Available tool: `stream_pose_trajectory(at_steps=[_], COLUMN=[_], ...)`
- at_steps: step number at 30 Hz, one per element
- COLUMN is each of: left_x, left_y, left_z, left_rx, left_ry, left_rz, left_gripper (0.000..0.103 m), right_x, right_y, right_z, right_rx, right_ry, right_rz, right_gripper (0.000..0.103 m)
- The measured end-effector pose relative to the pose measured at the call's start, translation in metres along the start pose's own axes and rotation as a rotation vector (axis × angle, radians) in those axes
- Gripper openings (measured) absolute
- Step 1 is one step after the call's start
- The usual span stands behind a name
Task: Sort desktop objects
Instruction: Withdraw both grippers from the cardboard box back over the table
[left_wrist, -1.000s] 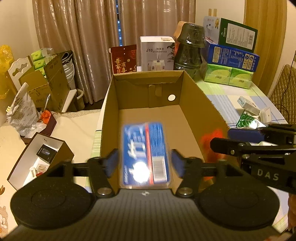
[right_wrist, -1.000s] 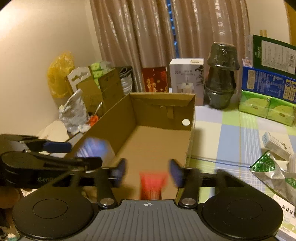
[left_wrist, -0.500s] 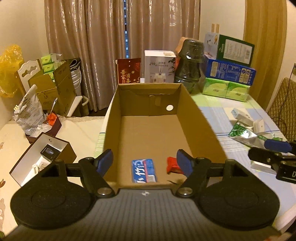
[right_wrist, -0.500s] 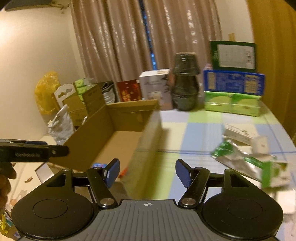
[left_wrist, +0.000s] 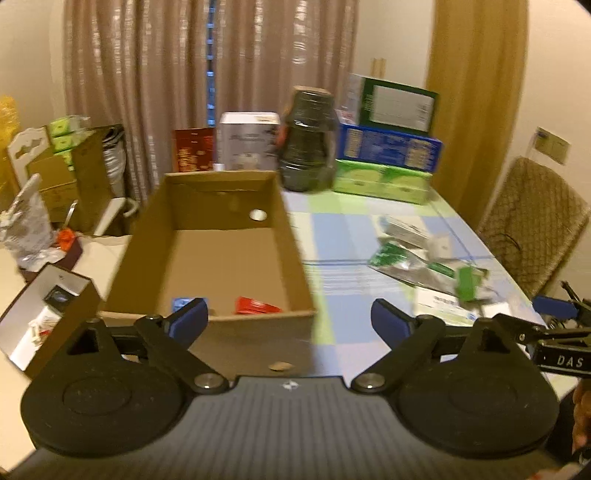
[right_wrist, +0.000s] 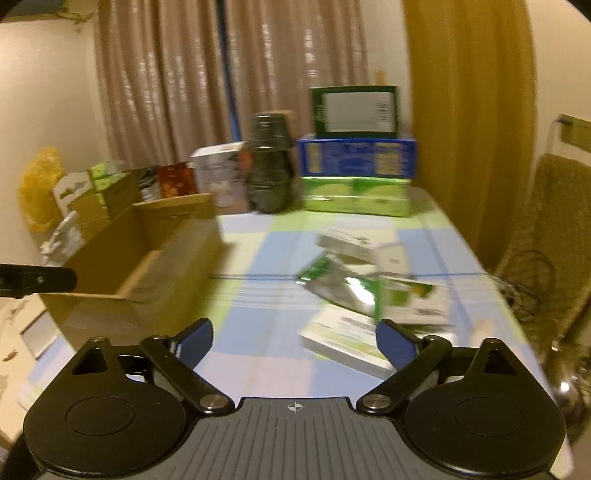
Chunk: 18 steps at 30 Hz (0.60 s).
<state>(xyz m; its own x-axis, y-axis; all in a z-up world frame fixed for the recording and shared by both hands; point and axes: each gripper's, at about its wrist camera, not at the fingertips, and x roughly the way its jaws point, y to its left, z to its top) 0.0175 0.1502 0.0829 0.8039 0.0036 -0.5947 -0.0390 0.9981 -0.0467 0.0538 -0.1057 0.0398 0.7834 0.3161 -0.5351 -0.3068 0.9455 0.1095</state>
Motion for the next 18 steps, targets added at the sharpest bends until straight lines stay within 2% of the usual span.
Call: stream_pose_trajectory(at_steps=[4, 11, 18], left_x=[0.004, 0.018, 0.032], left_y=[-0.031, -0.071, -0.103], left_z=[-0.005, -0.015, -0.024], left_rx=[0.032, 0.097, 0.151], left_ry=[0.016, 0.064, 0.097], left_rz=[-0.039, -0.091, -0.112], left_gripper=[0.100, 0.102, 0.102], right_x=[-0.015, -0.032, -0.040], right_y=[-0.031, -0.080, -0.106], right_z=[-0.009, -0.029, -0.038], right_rx=[0.028, 0.104, 0.145], right_ry=[0.007, 0.037, 0.040], right_rz=[-0.063, -0.148, -0.195], right_gripper=[0.101, 0.101, 0.101])
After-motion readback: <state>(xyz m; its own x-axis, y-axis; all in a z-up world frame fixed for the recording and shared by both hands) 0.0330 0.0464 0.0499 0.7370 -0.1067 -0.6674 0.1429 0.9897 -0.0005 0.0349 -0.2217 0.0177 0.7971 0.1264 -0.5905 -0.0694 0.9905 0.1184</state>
